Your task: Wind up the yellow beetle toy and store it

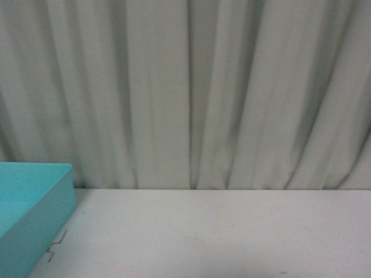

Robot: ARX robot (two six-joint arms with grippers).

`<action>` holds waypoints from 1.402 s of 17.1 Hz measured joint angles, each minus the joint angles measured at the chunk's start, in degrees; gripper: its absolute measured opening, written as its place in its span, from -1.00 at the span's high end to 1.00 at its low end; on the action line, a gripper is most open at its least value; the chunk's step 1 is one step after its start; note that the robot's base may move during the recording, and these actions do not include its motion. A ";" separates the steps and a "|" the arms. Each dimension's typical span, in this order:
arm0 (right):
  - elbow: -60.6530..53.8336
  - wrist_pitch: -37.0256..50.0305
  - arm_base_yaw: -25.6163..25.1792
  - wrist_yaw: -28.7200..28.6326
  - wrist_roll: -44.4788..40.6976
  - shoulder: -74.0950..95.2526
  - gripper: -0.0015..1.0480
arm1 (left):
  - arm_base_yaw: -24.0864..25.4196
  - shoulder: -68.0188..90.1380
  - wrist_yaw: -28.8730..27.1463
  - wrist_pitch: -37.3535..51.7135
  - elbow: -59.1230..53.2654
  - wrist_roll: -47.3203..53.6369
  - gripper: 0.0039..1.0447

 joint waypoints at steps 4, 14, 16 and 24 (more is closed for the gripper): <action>0.00 -0.02 0.00 -0.02 0.00 0.00 -0.87 | -2.82 -6.60 -2.36 -2.40 -5.07 -0.02 0.97; 0.00 -0.02 0.00 -0.02 -0.02 0.00 -0.87 | -2.93 -22.36 -2.32 -11.23 -12.09 -0.02 0.97; 0.00 -0.02 0.00 -0.02 0.00 0.00 -0.87 | -2.95 -23.02 -2.34 -11.89 -12.09 -0.02 0.97; 0.00 -0.02 0.00 -0.02 0.00 0.00 -0.87 | -2.95 -34.80 -2.34 -22.49 -12.09 -0.02 0.97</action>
